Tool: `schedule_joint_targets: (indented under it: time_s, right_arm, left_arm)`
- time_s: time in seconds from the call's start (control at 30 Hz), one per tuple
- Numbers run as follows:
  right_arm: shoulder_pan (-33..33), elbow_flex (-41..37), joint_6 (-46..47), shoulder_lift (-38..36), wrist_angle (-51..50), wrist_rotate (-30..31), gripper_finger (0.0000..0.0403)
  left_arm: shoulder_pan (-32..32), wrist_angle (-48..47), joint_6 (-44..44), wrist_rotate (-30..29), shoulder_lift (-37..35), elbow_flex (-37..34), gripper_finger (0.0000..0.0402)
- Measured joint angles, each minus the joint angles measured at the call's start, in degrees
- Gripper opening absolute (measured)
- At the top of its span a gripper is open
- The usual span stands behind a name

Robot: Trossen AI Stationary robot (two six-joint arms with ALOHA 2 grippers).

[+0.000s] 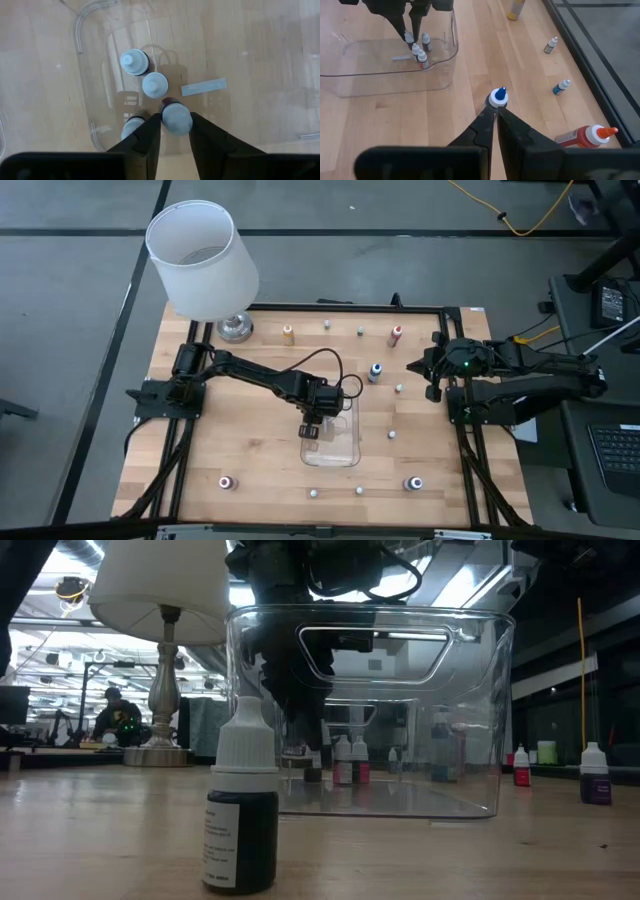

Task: Pick & Place food coloring
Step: Put the bottom small blue food coloring bottle into the transparent container, then put the left small brown food coloring bottle into the transparent container

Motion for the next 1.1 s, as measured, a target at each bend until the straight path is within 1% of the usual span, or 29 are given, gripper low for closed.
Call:
schedule_joint_targets:
  time_s: [0.4, 0.5, 0.57, 0.67, 0.77, 0.93, 1.1]
  right_arm:
    - [0.00, 0.00, 0.02, 0.00, 0.00, 0.00, 0.0028]
    - [-0.01, 0.00, 0.02, -0.02, 0.00, 0.00, 0.0028]
    - [0.00, 0.00, 0.02, 0.00, 0.00, 0.00, 0.0028]
    - [-0.02, 0.00, -0.02, -0.02, 0.00, 0.00, 0.0028]
    - [-0.02, 0.00, -0.06, -0.02, 0.00, 0.02, 0.0028]
    - [-0.02, 0.00, -0.11, -0.02, 0.00, 0.00, 0.0028]
    - [-0.02, 0.00, 0.00, -0.02, 0.01, 0.00, 0.0028]
  left_arm:
    - [0.00, -0.06, 0.02, 0.00, -0.07, 0.00, 0.0104]
    - [-0.30, -1.43, 2.19, 0.07, -1.08, 0.86, 0.0104]
    - [-0.73, -3.18, 4.99, -1.57, -2.38, 2.05, 0.0103]
    - [-1.29, -7.48, 6.46, -4.99, -3.70, 4.82, 0.0103]
    - [-1.86, -10.42, 6.42, -5.81, -5.68, 7.93, 0.0104]
    - [-6.40, -10.44, 4.64, -5.67, -10.18, 10.42, 0.0101]
    - [-12.53, -10.54, -1.09, -5.60, -13.05, 10.54, 0.0097]
